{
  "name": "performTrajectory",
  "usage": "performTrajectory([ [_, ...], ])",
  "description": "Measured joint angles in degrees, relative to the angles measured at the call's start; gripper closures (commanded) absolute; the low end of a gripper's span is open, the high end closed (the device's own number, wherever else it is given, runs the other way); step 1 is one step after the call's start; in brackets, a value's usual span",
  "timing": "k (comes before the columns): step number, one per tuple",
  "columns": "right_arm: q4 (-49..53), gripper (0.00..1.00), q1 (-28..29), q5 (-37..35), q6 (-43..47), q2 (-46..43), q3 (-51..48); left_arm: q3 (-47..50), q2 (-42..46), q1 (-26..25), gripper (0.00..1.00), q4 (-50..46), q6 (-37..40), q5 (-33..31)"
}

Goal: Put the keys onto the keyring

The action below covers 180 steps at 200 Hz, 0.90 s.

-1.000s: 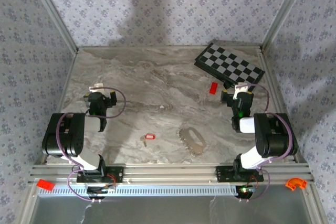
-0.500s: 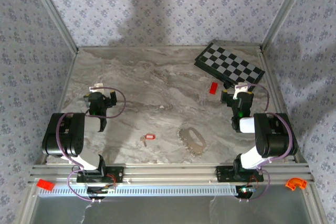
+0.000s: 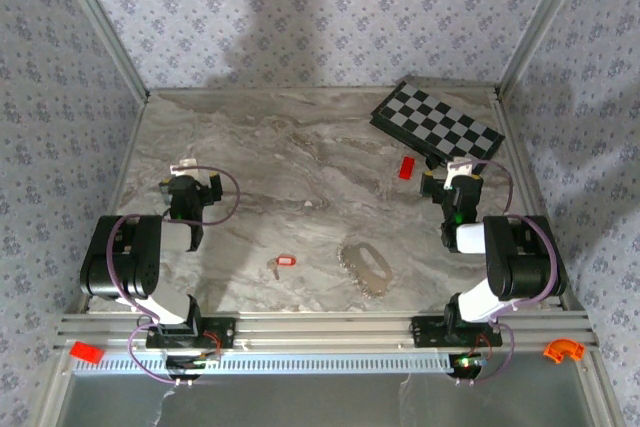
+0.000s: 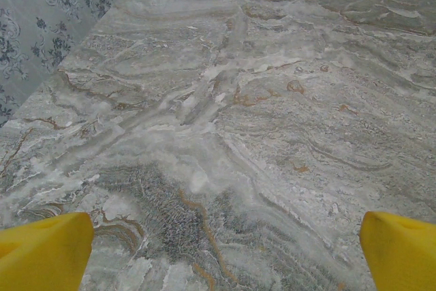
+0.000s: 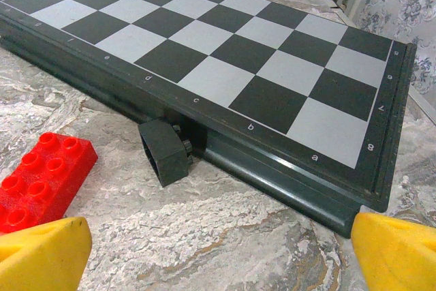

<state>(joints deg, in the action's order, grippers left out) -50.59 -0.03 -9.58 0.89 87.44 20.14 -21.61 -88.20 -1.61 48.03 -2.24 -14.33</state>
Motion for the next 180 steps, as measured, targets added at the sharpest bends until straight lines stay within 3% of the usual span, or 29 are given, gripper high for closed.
performTrajectory([
  [180,0.0,0.00,-0.1,1.1,0.0,0.0,0.0,0.0,0.0,0.0,0.00,0.0,0.0,0.0],
])
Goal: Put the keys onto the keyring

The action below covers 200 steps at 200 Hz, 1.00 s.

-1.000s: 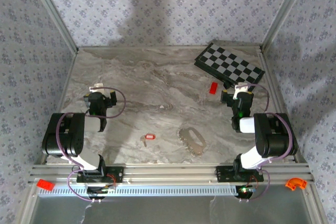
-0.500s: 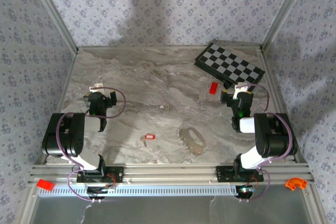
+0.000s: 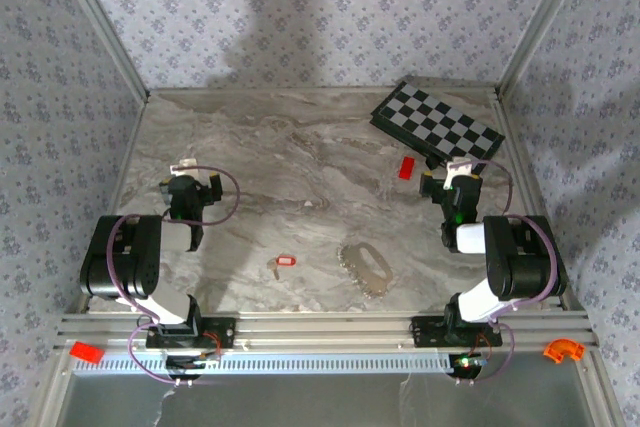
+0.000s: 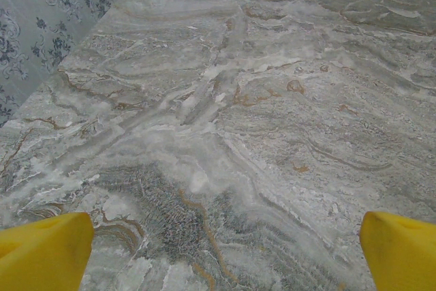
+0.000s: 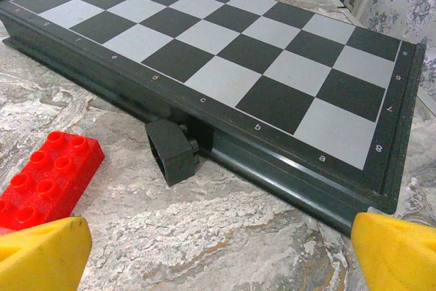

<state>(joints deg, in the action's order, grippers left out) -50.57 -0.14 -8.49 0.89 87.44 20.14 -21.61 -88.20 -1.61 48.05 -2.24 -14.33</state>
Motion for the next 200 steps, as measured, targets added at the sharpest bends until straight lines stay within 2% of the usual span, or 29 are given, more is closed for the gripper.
performTrajectory([
  [54,0.5,0.00,0.0,-0.7,0.0,-0.1,0.1,0.0,0.0,0.0,0.00,0.0,0.0,0.0],
  [95,7.3,0.01,0.9,-2.3,0.1,-5.1,1.9,-0.5,1.9,0.0,0.00,-3.5,0.0,1.1],
  [148,21.2,0.00,7.0,-6.4,-2.1,-16.3,7.3,-2.2,19.6,-1.0,0.00,-18.7,-1.3,1.5],
  [174,36.0,0.00,7.6,-6.6,-10.4,-21.9,14.3,-5.4,29.5,-5.2,0.00,-31.3,-6.8,1.4],
  [200,47.2,0.00,8.4,-3.0,-15.0,-25.0,20.3,-9.0,35.8,-9.8,0.00,-43.0,-13.9,3.9],
])
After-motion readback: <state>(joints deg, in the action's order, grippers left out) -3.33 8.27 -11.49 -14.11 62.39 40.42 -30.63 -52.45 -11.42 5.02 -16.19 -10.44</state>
